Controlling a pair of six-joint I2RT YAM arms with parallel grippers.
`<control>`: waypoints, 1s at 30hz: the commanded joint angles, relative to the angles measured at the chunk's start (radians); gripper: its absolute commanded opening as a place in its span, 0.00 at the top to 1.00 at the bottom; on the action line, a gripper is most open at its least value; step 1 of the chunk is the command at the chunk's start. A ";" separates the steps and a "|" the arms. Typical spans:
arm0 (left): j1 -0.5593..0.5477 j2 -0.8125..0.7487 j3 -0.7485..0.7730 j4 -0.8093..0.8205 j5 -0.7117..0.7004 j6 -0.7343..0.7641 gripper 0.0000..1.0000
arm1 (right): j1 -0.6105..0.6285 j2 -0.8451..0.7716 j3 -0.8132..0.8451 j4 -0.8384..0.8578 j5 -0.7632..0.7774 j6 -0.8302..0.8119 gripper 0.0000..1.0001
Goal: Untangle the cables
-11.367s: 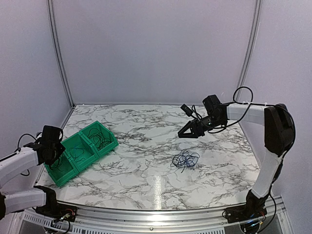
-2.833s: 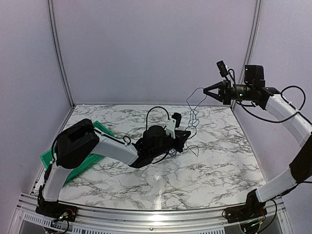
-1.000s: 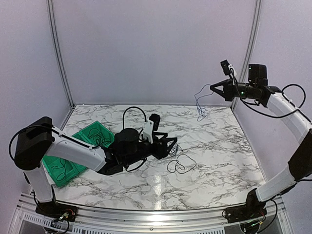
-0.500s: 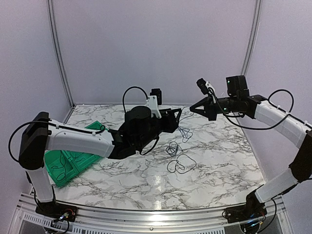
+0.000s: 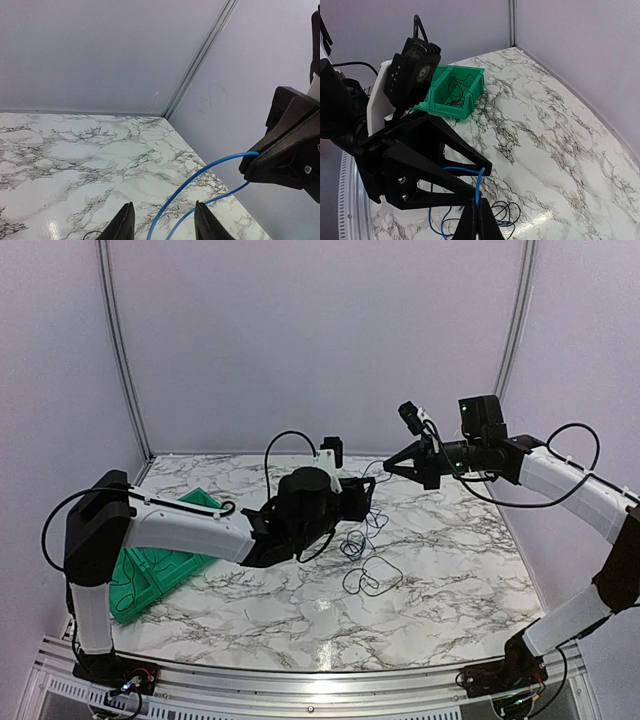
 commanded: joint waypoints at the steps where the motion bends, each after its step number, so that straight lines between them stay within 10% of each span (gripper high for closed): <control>1: 0.018 0.038 0.040 -0.001 -0.021 -0.044 0.60 | 0.008 0.001 0.024 0.010 -0.057 0.010 1.00; 30: 0.070 0.324 0.072 0.037 0.157 -0.171 0.90 | -0.015 0.000 0.294 -0.127 -0.239 -0.002 1.00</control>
